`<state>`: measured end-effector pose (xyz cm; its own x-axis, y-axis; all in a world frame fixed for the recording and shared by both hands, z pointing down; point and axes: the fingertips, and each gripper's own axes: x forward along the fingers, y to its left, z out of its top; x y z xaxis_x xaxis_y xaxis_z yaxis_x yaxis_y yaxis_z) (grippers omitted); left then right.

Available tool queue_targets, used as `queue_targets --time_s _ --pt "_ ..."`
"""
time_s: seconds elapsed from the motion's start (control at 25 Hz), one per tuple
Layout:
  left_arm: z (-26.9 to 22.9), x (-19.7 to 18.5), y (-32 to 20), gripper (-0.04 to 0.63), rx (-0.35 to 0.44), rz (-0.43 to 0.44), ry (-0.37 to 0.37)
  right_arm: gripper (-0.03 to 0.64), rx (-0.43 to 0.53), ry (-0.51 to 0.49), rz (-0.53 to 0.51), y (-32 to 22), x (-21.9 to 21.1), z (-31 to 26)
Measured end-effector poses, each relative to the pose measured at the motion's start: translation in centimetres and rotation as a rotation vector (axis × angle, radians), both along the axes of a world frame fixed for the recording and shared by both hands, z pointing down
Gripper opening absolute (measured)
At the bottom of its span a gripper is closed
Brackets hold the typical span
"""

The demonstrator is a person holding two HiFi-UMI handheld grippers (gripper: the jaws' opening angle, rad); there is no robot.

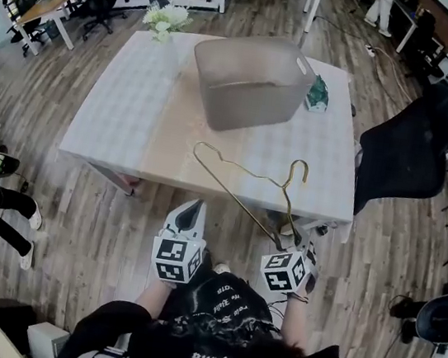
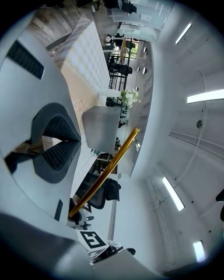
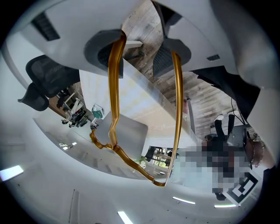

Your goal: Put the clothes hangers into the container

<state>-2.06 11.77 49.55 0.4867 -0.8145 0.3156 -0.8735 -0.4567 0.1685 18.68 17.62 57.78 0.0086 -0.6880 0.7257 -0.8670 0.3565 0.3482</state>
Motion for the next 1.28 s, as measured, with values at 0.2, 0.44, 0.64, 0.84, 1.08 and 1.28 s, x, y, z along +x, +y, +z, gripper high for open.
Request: queue_targets --time_s 0.2,0.44,0.64,0.84,1.08,1.28 --pt "-0.5 0.5 -4.4 0.02 0.023 0.004 -0.036 0.221 -0.002 -0.01 0.002 -2.8 0.9 -0.8" --pt "-2.5 0.1 -12.2 0.02 0.071 0.002 -0.014 0.221 0.031 0.012 0.046 -9.1 2.6 -2.7" --pt "-3.6 -1.7 -19.4 0.02 0.089 -0.012 0.009 0.221 0.069 0.046 0.077 -15.2 3.4 -5.2" --pt "-3.7 -3.0 -26.5 0.02 0.086 0.001 0.015 0.221 0.076 0.094 0.116 -21.1 4.3 -6.8" --pt "-4.6 -3.8 -32.2 0.02 0.095 0.042 0.02 0.221 0.053 0.175 0.128 -26.1 5.3 -8.6" --pt "-4.2 -4.1 -35.4 0.02 0.087 0.066 0.022 0.221 0.035 0.229 0.109 -29.7 6.1 -9.2"
